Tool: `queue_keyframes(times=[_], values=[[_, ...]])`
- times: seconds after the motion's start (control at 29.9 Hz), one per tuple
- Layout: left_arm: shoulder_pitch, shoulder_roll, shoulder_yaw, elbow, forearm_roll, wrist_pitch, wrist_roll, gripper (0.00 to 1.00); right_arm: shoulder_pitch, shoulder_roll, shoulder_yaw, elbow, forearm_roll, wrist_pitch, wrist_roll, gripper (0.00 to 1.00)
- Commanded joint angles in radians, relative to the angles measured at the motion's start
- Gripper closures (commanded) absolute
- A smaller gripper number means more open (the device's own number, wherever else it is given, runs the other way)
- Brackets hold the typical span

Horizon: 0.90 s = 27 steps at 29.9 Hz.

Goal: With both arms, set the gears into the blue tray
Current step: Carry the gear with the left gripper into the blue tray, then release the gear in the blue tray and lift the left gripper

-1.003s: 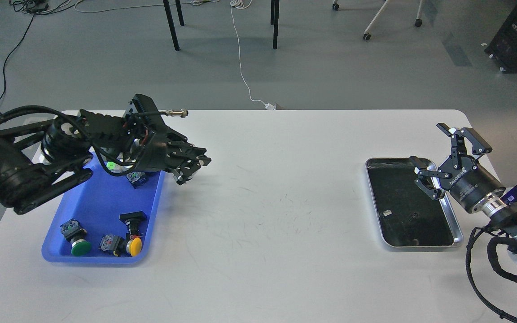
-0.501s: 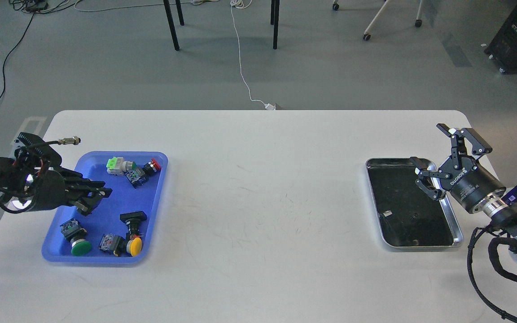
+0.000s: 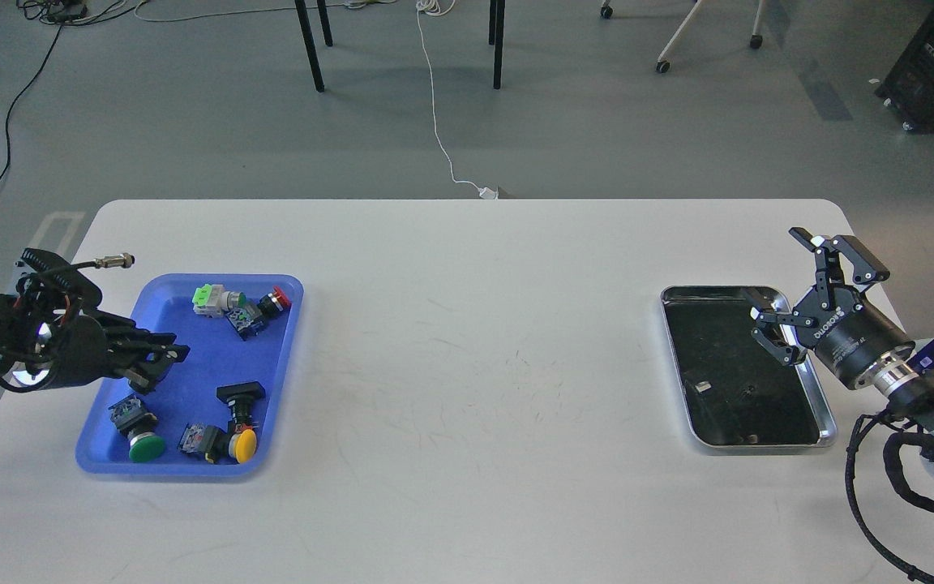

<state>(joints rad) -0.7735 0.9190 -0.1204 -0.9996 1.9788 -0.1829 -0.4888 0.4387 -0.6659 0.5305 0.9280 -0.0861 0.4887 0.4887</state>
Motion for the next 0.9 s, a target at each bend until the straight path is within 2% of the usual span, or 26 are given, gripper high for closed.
queue_keyframes(times=[0.0,0.17,0.23,0.4,0.53,0.74,0.87], values=[[0.005,0.000,-0.002,0.001,0.000,0.000,0.000,0.55,0.000,0.000,0.000,0.002,0.000,0.000,0.000,0.03],[0.005,0.000,-0.004,0.002,-0.001,0.026,0.000,0.38,-0.009,0.000,0.000,0.003,0.000,0.000,0.000,0.03],[0.005,0.001,-0.007,0.002,-0.005,0.039,0.000,0.26,-0.009,0.000,0.000,0.003,0.000,0.000,0.000,0.03],[-0.016,0.012,-0.044,-0.016,-0.131,0.049,0.000,0.18,-0.009,0.000,0.005,0.005,0.000,0.000,0.000,0.03],[-0.061,0.011,-0.129,-0.094,-0.357,0.037,0.000,0.09,-0.009,0.000,0.008,0.005,0.000,0.000,0.000,0.03],[-0.044,-0.022,-0.206,-0.284,-0.870,0.037,0.000,0.08,-0.009,-0.001,0.005,0.005,0.000,0.000,0.000,0.03],[0.013,-0.100,-0.228,-0.307,-1.227,0.040,0.000,0.03,-0.008,-0.008,0.002,0.006,-0.003,0.000,0.000,0.03]])
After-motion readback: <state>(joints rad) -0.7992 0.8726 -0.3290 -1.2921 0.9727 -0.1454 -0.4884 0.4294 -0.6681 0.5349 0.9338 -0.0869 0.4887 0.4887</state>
